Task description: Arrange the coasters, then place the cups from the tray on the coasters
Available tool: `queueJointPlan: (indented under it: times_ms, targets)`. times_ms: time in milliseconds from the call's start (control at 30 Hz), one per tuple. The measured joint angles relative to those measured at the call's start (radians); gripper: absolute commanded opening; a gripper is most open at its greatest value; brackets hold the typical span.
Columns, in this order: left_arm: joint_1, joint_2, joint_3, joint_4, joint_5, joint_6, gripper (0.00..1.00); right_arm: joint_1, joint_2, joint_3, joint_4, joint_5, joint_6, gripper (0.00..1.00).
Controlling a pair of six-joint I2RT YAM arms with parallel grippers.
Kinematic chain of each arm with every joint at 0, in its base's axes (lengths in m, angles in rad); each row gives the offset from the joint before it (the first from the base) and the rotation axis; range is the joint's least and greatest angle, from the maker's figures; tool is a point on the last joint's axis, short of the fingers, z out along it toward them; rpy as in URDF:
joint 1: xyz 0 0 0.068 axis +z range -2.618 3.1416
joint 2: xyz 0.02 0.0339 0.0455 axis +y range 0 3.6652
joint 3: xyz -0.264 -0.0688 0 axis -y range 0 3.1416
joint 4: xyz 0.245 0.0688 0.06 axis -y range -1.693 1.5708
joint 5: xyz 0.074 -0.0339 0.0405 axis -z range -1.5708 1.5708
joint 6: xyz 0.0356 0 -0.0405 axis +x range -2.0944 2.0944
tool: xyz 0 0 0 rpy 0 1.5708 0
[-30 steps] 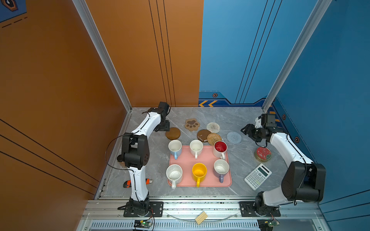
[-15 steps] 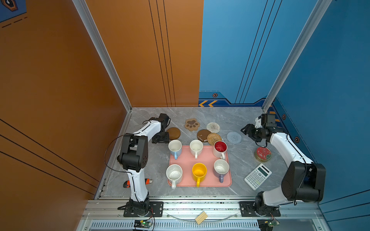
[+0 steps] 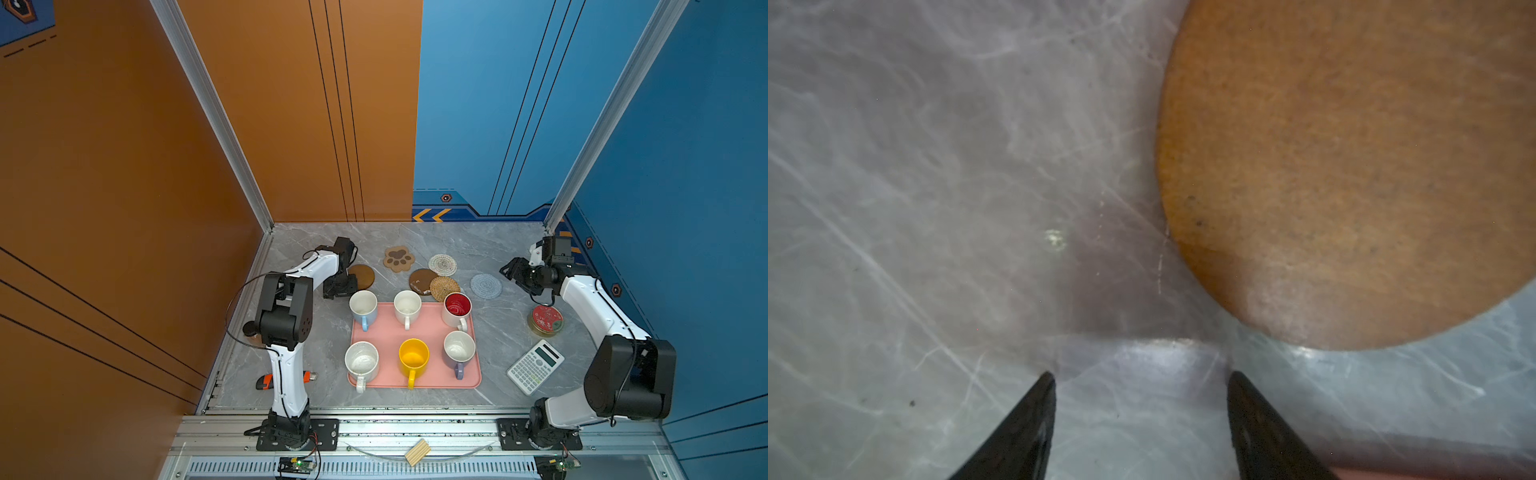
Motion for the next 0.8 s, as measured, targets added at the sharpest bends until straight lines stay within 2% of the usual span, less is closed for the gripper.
queueJointPlan:
  times_ms: [800]
  targets:
    - [0.000, 0.119, 0.179, 0.002, 0.024, -0.049, 0.71, 0.000, 0.000, -0.007, 0.000, 0.000, 0.000, 0.63]
